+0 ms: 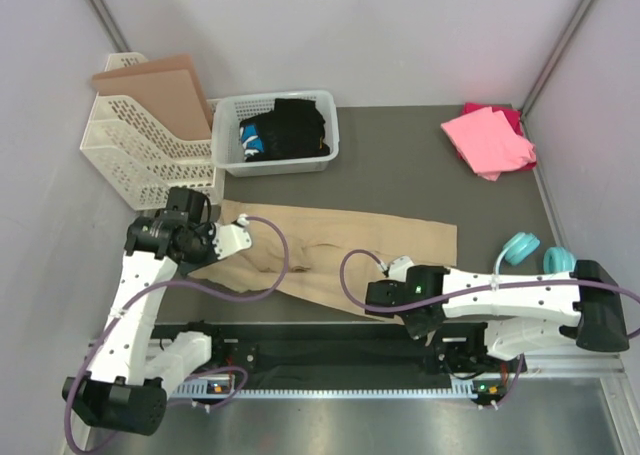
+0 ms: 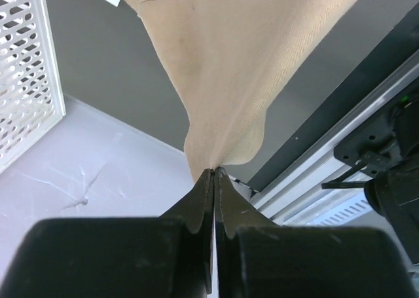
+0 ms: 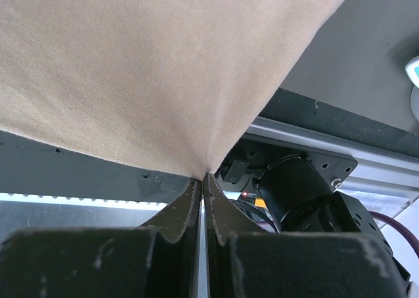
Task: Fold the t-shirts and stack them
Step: Grap the side of the flattened tshirt closest away from the robot with both arms, then fold the other side of the tshirt into a rectangle
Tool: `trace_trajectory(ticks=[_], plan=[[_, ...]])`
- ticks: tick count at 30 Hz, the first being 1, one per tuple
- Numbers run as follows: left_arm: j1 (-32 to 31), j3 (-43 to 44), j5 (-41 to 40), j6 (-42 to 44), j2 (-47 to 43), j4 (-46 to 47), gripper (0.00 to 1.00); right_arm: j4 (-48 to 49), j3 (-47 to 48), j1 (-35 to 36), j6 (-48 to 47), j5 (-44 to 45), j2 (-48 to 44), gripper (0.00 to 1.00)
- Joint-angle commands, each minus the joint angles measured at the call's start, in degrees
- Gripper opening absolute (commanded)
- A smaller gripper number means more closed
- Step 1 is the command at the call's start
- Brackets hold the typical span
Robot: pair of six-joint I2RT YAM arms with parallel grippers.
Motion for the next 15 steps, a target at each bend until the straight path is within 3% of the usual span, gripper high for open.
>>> trace_trajectory(ticks=[1,8,15], plan=[[0.2,0.2,-1.6,2.4,0.8,-9.1,0.00,-2.7,2.1,0.6,-0.2,0.4,-0.3,0.00],[0.2,11.2,9.0,2.1,15.6,-8.8,0.00,-1.6,6.5,-2.9,-1.2,6.0,5.0,0.00],[0.2,17.7,10.3,1.4,26.6,-5.1,0.00,3.5,6.9,-12.8,-6.7,9.6,5.6,0.00]])
